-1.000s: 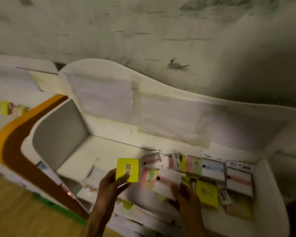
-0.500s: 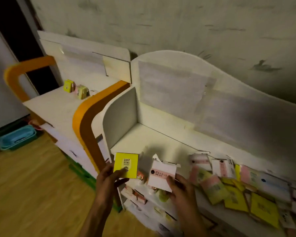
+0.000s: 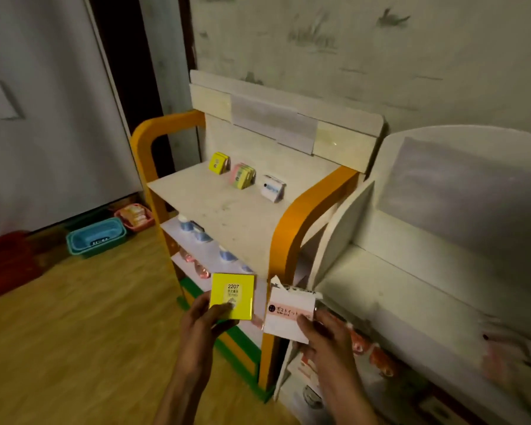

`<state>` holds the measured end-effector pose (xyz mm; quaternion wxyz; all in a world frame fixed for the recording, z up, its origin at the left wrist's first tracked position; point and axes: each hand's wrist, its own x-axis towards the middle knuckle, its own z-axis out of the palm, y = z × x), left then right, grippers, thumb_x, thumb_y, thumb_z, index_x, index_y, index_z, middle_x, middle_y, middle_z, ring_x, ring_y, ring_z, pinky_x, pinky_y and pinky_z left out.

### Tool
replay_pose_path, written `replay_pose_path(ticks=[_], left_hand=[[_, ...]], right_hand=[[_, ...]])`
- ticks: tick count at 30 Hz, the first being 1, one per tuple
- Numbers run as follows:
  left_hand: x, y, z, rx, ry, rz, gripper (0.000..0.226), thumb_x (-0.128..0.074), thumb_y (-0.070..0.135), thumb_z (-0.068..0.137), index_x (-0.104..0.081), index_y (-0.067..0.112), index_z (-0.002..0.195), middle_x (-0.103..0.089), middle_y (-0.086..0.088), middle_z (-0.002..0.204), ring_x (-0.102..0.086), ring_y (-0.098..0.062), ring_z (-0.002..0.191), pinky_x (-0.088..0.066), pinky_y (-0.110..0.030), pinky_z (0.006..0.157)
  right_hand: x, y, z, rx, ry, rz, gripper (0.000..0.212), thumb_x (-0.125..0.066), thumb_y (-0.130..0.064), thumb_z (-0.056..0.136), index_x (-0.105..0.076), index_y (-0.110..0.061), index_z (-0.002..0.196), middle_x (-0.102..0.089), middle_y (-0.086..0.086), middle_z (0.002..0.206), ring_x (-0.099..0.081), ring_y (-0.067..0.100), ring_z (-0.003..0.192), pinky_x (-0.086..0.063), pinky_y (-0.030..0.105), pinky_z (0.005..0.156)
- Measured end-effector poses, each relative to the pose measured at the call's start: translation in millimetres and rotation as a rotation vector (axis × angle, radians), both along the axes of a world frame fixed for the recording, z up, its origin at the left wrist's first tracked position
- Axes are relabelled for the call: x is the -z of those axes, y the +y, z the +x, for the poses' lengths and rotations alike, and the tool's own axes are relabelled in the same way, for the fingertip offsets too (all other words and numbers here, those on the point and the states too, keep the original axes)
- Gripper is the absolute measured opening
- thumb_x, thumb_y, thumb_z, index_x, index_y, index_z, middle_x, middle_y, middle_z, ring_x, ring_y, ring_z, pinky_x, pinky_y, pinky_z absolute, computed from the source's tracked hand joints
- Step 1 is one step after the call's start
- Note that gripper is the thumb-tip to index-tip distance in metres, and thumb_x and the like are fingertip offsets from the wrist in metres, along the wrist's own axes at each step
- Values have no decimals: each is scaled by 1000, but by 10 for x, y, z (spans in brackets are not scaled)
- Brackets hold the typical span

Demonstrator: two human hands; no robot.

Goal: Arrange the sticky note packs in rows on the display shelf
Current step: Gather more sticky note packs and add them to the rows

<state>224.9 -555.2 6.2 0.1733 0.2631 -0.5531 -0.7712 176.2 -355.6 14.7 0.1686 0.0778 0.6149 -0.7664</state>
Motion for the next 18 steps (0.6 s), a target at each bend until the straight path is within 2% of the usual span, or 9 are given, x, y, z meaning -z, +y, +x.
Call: replay_pose_path(ticks=[3, 7, 9, 13, 16, 18], left_hand=[[-19, -443, 82, -24, 6, 12, 25, -60, 4, 89, -65, 6, 113, -74, -11, 105, -71, -30, 95, -55, -41, 80], [-58, -946, 71, -39, 13, 13, 24, -60, 3, 89, -66, 7, 112, -75, -9, 103, -72, -26, 91, -55, -37, 77], [-58, -1183, 0, -47, 15, 13, 25, -59, 2, 89, -66, 9, 112, -75, -8, 102, -72, -26, 91, -55, -37, 77], [-13, -1629, -270, -56, 11, 20, 23, -60, 3, 90, -67, 9, 110, -75, -8, 102, -71, -28, 95, -56, -40, 79], [40, -1971, -574, -61, 9, 14, 21, -60, 3, 90, -67, 8, 109, -75, -8, 104, -70, -29, 97, -56, -44, 82], [64, -2218, -811, -65, 6, -1, 23, -61, 3, 90, -66, 8, 111, -74, -8, 106, -70, -29, 98, -56, -44, 83]], right_hand=[[-43, -515, 18, -36, 32, -13, 24, -68, -11, 89, -68, -20, 111, -75, 1, 105, -69, 22, 102, -59, 32, 70], [-81, -1051, -45, -64, 54, -33, 29, -68, -6, 87, -67, -16, 115, -74, 4, 107, -68, 27, 105, -59, 47, 85], [-73, -1261, -129, -61, 57, -20, 31, -69, -3, 87, -67, -15, 116, -74, 4, 108, -68, 27, 105, -58, 51, 86], [-5, -1640, -417, -34, 46, 18, 26, -69, -5, 87, -68, -14, 110, -74, 6, 108, -68, 26, 103, -60, 44, 82], [52, -1943, -728, -15, 27, 2, 25, -69, -2, 86, -67, -10, 109, -74, 8, 105, -71, 26, 96, -59, 39, 71], [82, -2167, -971, -9, 13, 2, 24, -70, -4, 86, -68, -13, 108, -74, 5, 106, -68, 28, 101, -58, 38, 68]])
